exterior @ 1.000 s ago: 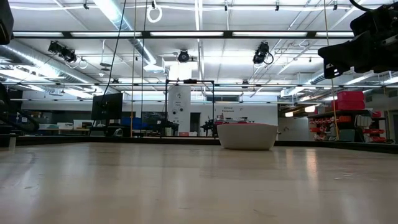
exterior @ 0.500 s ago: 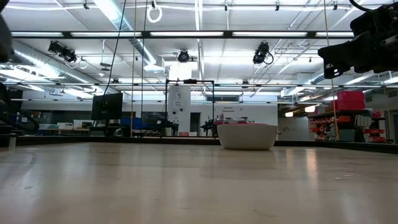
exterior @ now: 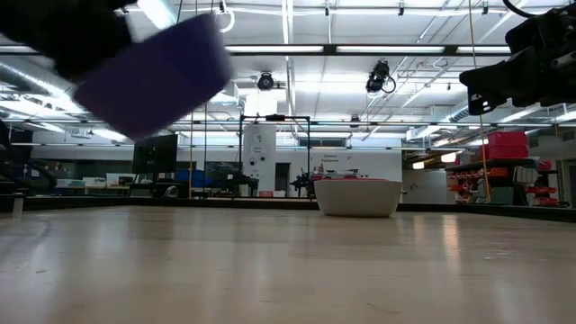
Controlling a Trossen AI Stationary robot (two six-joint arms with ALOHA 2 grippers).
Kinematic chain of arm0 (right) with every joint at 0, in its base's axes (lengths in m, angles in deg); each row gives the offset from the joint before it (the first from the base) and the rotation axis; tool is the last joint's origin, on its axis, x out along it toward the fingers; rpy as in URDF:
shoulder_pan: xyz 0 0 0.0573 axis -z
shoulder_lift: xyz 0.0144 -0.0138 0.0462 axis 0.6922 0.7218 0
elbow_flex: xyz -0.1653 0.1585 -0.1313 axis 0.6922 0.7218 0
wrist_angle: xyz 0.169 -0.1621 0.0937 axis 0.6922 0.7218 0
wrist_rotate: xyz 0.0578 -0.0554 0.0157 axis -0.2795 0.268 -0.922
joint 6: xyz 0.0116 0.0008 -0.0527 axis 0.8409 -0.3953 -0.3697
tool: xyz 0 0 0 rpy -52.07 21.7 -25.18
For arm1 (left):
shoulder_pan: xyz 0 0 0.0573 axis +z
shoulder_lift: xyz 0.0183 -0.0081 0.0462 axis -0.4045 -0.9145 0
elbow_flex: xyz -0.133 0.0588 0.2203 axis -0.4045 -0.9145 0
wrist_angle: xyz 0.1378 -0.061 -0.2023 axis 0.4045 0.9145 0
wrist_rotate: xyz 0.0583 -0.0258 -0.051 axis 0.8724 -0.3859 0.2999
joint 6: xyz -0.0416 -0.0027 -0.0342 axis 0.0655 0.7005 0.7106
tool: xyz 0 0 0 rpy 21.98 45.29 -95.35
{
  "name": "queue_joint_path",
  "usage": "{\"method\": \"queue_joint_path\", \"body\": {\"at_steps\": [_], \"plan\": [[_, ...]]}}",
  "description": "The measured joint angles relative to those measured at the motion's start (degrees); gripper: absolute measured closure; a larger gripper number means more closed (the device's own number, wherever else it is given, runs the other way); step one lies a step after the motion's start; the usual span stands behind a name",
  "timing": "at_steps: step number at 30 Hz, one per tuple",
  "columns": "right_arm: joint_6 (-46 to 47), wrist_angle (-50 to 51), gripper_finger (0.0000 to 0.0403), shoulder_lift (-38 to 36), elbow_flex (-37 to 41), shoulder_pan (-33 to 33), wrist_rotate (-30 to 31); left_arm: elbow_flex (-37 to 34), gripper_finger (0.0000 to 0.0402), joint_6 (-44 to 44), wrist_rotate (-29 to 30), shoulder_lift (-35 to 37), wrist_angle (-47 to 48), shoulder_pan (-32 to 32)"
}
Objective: Nest bowls inside each other
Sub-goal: Stack the dark blue bowl on the red bowl
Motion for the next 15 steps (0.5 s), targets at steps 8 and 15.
{"method": "queue_joint_path", "body": {"at_steps": [8,15], "plan": [[0.02,0.00,0.0390,0.00,0.00,0.02,0.00,-9.88,0.0395,-31.98,-24.30,0.29,-43.01,23.58],[0.01,0.09,0.0390,0.00,0.00,0.00,0.00,-7.22,0.0395,-35.26,-46.11,0.25,-40.88,41.52]]}}
